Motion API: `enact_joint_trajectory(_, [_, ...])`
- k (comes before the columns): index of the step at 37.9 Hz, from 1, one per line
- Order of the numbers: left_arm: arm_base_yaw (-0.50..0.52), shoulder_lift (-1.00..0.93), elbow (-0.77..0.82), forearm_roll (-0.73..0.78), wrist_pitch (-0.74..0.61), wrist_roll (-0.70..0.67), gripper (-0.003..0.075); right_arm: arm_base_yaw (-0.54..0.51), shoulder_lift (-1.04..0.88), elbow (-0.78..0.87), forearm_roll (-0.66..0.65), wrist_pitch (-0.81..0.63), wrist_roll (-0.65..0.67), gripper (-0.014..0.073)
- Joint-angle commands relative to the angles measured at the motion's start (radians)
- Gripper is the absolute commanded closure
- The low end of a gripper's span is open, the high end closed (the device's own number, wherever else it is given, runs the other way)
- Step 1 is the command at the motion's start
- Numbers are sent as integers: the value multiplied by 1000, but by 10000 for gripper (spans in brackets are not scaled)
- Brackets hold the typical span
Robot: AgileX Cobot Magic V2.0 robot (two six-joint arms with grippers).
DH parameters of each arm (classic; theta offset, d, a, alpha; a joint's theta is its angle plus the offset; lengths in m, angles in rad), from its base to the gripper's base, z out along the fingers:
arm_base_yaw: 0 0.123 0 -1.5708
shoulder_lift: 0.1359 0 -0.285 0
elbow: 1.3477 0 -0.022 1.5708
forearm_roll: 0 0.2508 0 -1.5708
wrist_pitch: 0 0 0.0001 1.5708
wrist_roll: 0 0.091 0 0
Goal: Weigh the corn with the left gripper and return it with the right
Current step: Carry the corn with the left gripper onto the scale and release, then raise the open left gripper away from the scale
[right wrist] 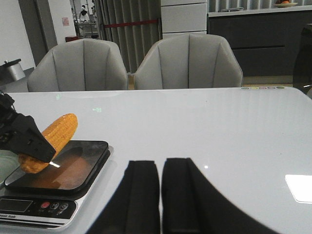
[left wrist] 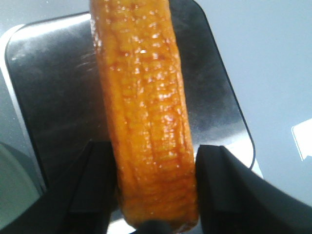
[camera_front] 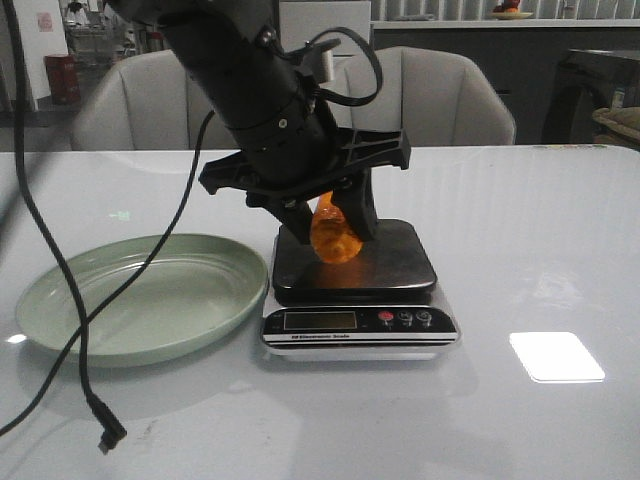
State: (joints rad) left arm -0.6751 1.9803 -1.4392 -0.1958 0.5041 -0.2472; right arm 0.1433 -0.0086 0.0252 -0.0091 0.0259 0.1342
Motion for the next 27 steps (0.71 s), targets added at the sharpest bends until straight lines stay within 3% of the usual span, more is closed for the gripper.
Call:
enact_joint_trajectory(1, [-11, -49, -35, -22, -29, 1, 246, -7, -20, 11, -13, -79, -6, 403])
enact_joint_trajectory(18, [-9, -91, -36, 102, 26, -1, 232, -7, -20, 11, -13, -79, -6, 403])
enact_joint_trajectory(27, [19, -222, 47, 116, -53, -1, 237, -7, -20, 11, -13, -79, -6, 403])
